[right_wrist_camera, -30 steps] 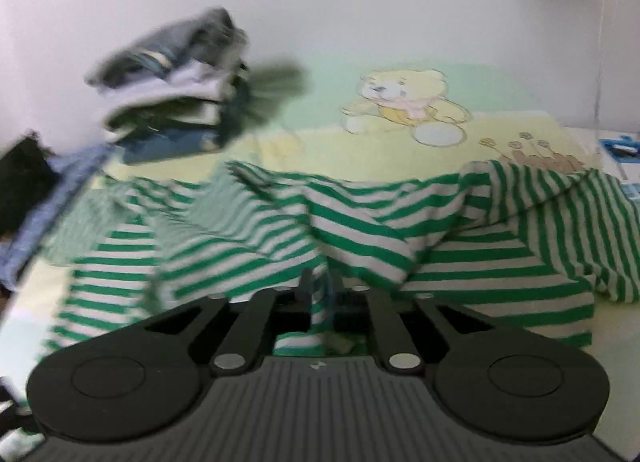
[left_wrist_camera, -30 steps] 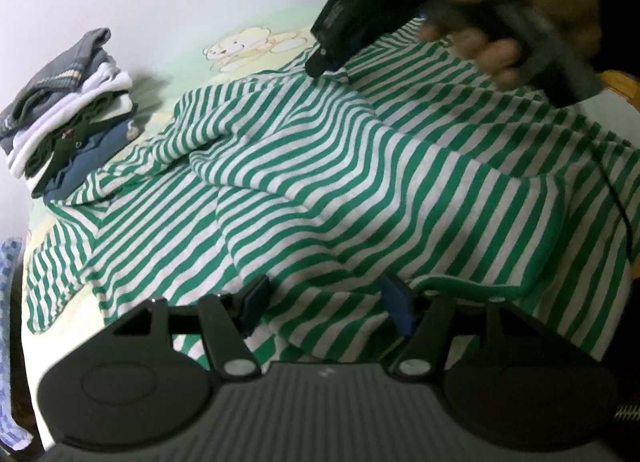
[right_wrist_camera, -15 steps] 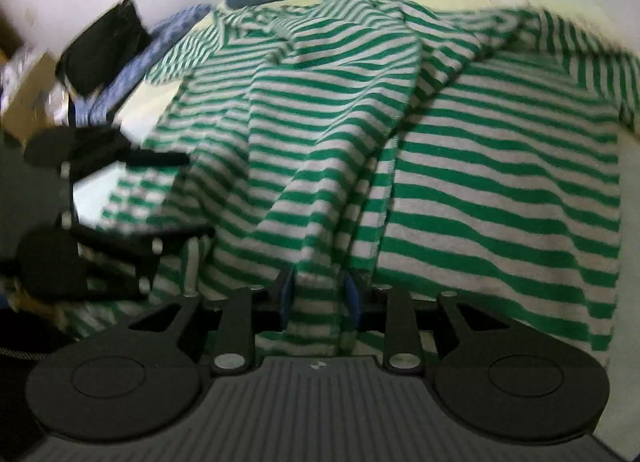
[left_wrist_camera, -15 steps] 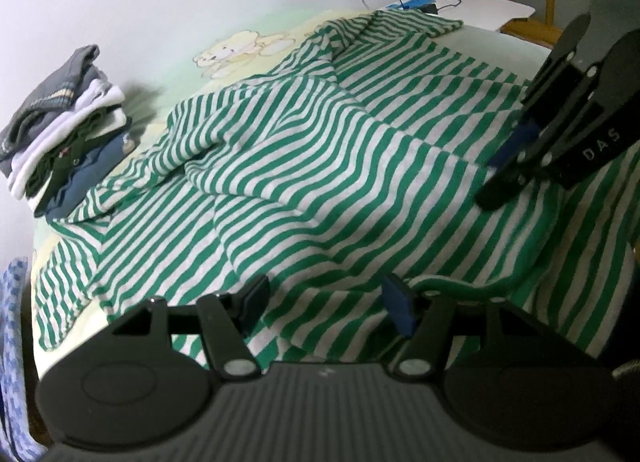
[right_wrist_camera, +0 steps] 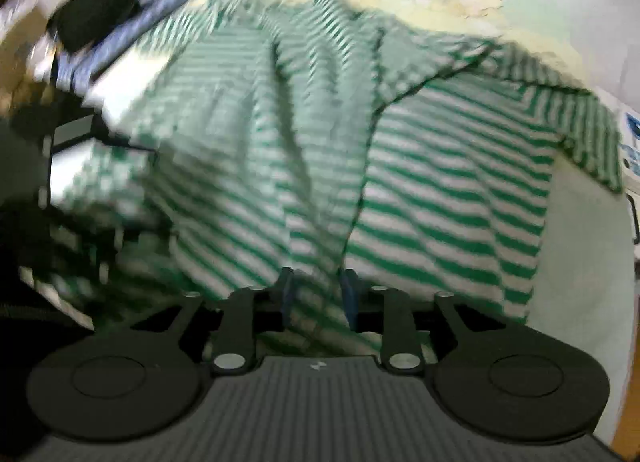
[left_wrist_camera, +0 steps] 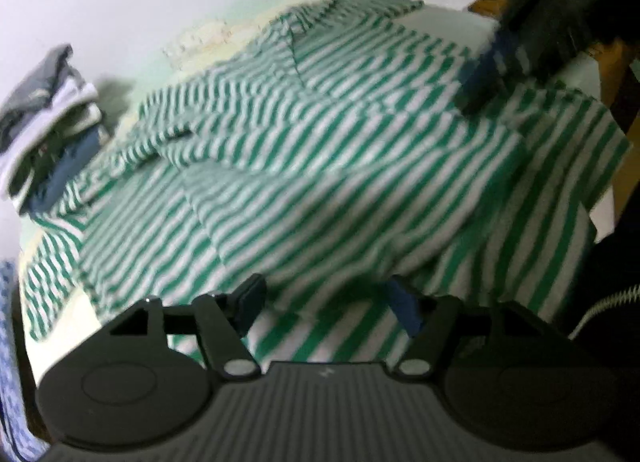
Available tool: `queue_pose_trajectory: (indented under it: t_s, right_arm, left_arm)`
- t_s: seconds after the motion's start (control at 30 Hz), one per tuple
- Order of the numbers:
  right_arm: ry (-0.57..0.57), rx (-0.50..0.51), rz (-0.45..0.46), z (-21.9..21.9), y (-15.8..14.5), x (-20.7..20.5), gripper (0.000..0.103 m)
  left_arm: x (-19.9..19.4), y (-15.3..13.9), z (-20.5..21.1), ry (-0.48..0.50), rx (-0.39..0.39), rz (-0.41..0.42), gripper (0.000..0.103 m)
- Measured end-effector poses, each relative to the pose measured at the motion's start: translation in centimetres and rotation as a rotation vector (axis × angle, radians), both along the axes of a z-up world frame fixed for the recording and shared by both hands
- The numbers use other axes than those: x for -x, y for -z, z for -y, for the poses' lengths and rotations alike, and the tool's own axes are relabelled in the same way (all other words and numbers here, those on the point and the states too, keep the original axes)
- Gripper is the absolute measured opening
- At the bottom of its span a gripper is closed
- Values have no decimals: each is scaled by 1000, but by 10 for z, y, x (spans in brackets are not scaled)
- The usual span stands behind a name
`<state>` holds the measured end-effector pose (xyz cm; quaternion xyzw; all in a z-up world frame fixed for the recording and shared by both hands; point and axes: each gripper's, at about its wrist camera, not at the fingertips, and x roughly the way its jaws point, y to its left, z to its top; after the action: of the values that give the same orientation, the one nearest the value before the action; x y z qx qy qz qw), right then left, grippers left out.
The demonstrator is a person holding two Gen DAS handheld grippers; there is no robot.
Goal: Fold clothes
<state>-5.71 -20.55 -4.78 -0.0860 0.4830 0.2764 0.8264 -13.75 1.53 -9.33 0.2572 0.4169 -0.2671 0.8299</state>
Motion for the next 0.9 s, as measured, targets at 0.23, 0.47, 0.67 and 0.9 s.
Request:
queue_pose_trajectory:
  t_s: [0.23,0.47,0.67,0.9]
  right_arm:
    - [10,-121,66,-19,1,-14,24]
    - [57,-34,28,-27,29,-29,20]
    - [82,-117,81,-23,7,-45,25]
    - [159,-125,119,-30,1,-89,33]
  left_arm:
    - [1,-10,1,-10,-10,28,71]
    - [-18,-11,10,-46,40,45,71]
    - [-19,-3,4,-66,48,22,71]
    - [-66,-32,-41,-218,117,92,71]
